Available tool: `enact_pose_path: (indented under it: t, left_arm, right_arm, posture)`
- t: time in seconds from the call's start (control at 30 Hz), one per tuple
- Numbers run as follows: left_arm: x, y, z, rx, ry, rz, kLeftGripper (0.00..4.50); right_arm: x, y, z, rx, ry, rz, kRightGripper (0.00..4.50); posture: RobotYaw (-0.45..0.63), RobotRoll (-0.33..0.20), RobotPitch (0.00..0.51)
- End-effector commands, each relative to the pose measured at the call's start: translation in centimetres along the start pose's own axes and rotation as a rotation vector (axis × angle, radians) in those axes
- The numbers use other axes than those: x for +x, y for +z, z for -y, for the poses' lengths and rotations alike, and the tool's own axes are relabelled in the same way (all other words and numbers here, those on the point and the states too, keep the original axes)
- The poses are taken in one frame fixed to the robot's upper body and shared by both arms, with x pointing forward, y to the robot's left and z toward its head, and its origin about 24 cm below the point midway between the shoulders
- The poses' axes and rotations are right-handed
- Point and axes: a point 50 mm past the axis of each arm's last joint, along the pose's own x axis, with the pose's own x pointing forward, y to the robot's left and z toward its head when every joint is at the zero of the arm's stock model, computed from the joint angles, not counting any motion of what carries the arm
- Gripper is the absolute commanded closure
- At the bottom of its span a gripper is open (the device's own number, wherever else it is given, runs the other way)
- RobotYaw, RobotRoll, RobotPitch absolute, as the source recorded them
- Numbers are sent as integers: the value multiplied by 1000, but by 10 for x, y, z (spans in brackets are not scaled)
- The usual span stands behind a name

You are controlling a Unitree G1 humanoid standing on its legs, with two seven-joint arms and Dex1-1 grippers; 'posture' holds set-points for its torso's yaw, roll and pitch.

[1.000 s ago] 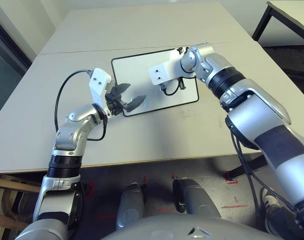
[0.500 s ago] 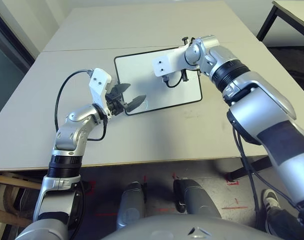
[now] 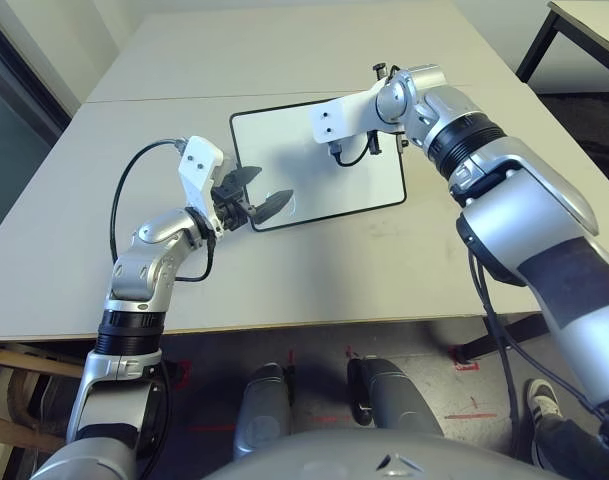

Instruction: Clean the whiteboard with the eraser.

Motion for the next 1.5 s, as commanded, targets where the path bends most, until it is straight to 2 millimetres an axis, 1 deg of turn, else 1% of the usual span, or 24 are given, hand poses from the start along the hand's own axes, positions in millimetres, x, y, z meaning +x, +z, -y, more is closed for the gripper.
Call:
enact_pose_path:
  t: [0.03, 0.13, 0.23, 0.33, 0.4, 0.47, 0.53, 0.67, 0.73, 0.8, 0.83, 0.87, 1.03, 1.13, 1.27, 1.4, 1.5]
  left_arm:
    - [2, -1, 1, 8, 0, -4, 0]
    - [4, -2, 2, 5, -9, -6, 0]
    - [7, -1, 2, 5, -22, -6, 0]
    - [11, 0, 2, 7, -36, -3, 0]
    - [13, 1, 2, 6, -43, 3, 0]
    - [16, 1, 3, 4, -47, 5, 0]
    - [18, 0, 4, 3, -54, 8, 0]
    - [21, 0, 3, 1, -60, 14, 0]
    - [22, 0, 3, 0, -61, 16, 0]
    - [23, -1, 3, 0, -62, 17, 0]
    - [23, -1, 3, 0, -62, 18, 0]
    - [23, -1, 3, 0, -61, 19, 0]
    - [23, -3, 3, -2, -60, 19, 0]
    - [23, -4, 3, -1, -58, 18, 0]
    - [22, -4, 3, 1, -53, 16, 0]
    - [19, -3, 2, 5, -48, 14, 0]
    - [16, -2, 0, 9, -39, 9, 0]
  right_arm:
    - [-4, -6, 4, 26, 14, -1, 4377]
    - [-5, -8, 2, 23, 60, 13, 4377]
    - [-8, -13, -1, 21, 129, 37, 4377]
    - [-17, -18, -4, 76, 247, 123, 4378]
    - [-25, -21, -4, 104, 290, 168, 4378]
    - [-32, -30, -8, 121, 304, 160, 4378]
    - [-38, -43, -16, 157, 332, 140, 4378]
    - [-47, -74, -37, 306, 369, 52, 4378]
    - [-49, -90, -49, 440, 395, 17, 4378]
    - [-49, -96, -56, 603, 396, 63, 4378]
    - [-48, -100, -59, 723, 411, 73, 4378]
    - [-47, -104, -63, 811, 420, 58, 4378]
    - [-41, -134, -88, 1032, 422, -133, 4378]
    - [-37, -146, -93, 1093, 377, -214, 4378]
    - [-31, -155, -103, 1159, 339, -280, 4378]
    - [-24, -154, -111, 1218, 343, -288, 4378]
    - [-21, -148, -113, 1284, 361, -274, 4378]
  posture:
    - [3, 0, 76]
    - [3, 0, 76]
    - [-41, 0, 82]
    - [-59, 0, 84]
    - [-71, 0, 83]
    - [-78, 0, 82]
    - [-89, 0, 81]
    - [-100, 0, 80]
    - [-105, 0, 80]
    - [-105, 0, 80]
    - [-105, 0, 80]
    - [-104, 0, 82]
    - [-101, 0, 83]
    - [-99, 0, 82]
    - [-86, 0, 80]
    - [-76, 0, 80]
    - [-69, 0, 82]
